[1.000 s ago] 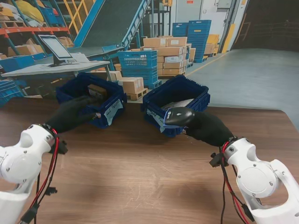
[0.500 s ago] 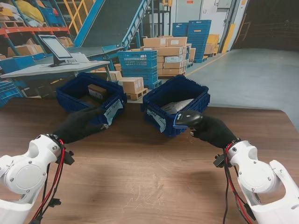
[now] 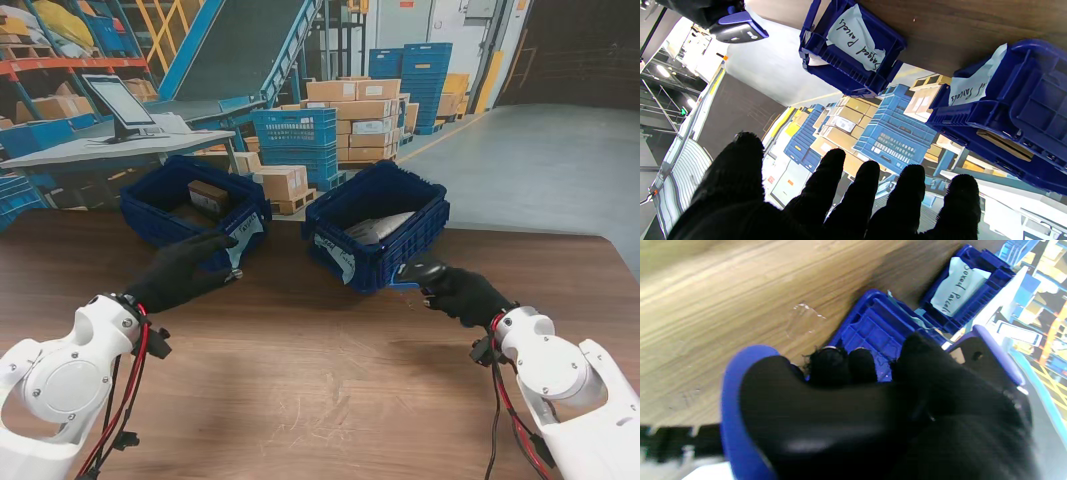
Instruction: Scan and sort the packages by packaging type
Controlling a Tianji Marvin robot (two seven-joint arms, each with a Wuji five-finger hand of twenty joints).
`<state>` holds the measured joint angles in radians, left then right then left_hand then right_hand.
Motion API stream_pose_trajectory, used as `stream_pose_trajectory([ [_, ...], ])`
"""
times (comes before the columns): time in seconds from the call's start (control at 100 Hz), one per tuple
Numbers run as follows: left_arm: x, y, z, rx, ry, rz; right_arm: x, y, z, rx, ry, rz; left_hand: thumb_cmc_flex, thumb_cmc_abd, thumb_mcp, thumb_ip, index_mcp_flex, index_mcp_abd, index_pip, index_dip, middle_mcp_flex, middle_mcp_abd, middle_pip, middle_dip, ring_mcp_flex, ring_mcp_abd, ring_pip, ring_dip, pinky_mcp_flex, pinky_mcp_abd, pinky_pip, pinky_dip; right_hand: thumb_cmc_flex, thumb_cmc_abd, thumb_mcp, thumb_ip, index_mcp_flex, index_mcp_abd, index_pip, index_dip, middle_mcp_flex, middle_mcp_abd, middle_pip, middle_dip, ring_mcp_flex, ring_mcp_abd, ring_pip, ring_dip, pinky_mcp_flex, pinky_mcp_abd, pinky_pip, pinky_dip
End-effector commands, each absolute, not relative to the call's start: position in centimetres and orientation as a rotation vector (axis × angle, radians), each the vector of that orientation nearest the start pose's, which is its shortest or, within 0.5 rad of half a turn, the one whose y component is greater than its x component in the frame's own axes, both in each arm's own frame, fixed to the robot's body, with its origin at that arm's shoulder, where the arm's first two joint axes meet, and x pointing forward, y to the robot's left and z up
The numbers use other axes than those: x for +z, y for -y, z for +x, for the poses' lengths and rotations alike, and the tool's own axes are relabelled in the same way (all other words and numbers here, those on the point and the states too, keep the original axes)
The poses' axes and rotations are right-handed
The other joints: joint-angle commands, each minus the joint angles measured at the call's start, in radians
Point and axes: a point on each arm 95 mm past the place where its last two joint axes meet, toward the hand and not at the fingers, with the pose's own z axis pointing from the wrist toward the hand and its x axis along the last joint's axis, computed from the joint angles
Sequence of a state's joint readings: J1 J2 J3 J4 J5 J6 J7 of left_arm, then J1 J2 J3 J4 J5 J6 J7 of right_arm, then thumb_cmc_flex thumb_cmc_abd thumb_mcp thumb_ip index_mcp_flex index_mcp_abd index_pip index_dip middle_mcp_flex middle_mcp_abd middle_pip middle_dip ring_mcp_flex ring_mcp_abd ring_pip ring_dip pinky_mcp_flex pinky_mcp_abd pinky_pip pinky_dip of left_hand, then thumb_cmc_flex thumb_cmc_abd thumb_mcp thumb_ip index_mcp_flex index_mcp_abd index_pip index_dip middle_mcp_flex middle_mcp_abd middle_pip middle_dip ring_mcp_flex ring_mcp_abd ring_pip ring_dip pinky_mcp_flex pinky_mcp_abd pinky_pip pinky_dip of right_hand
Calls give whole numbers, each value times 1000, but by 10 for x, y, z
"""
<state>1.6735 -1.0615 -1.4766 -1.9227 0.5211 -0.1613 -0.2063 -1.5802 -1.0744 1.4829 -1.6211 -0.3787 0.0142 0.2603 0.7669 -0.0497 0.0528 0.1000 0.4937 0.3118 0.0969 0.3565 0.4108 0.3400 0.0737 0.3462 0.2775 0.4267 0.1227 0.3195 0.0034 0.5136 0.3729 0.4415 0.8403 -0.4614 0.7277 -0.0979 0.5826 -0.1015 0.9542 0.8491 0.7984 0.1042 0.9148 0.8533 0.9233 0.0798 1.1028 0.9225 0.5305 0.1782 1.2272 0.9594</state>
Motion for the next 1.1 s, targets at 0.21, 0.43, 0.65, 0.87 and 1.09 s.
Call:
stream_pose_trajectory([
  [0.21,-216,-15,377,-1973,-1389,-1364,-314,113,426,-1976,1538,-2483,35,6,16,-38,7,12,-15,-11,-11,15,-10,7,-39,-10,-15,-11,-11,-8,-41,-4,77,98,103,-8,47,-94,52,7,11,8,13,-4,5,-12,7,-6,4,-9,11,-2],
  [0.43,-221,-14,378,-1981,-1392,-1399,-333,128,426,-1884,1546,-2543,39,4,16,-38,6,12,-15,-11,-13,15,-10,7,-43,-10,-17,-12,-12,-9,-49,-1,72,102,106,-8,43,-99,59,2,9,3,18,-9,5,-17,7,-8,5,-11,12,-5],
  [0.65,-226,-13,379,-1980,-1413,-1413,-350,137,427,-1825,1546,-2586,39,6,15,-38,5,10,-15,-11,-16,14,-11,7,-45,-10,-18,-12,-12,-9,-58,2,68,102,108,-8,41,-101,63,-4,8,2,21,-13,6,-17,8,-10,6,-14,12,-7],
  [0.87,-227,-12,379,-1988,-1409,-1427,-363,141,429,-1806,1580,-2603,40,7,14,-39,4,10,-16,-11,-17,15,-11,6,-48,-10,-20,-12,-13,-10,-66,6,64,104,109,-8,38,-105,65,-11,8,-2,24,-16,5,-20,6,-13,6,-15,12,-8],
  [1.09,-228,-11,379,-1996,-1410,-1429,-372,144,431,-1783,1577,-2620,41,7,12,-39,4,12,-16,-10,-19,16,-11,6,-48,-10,-20,-12,-14,-10,-73,10,61,106,109,-7,35,-108,67,-19,6,-5,25,-20,5,-21,5,-16,6,-18,11,-10],
])
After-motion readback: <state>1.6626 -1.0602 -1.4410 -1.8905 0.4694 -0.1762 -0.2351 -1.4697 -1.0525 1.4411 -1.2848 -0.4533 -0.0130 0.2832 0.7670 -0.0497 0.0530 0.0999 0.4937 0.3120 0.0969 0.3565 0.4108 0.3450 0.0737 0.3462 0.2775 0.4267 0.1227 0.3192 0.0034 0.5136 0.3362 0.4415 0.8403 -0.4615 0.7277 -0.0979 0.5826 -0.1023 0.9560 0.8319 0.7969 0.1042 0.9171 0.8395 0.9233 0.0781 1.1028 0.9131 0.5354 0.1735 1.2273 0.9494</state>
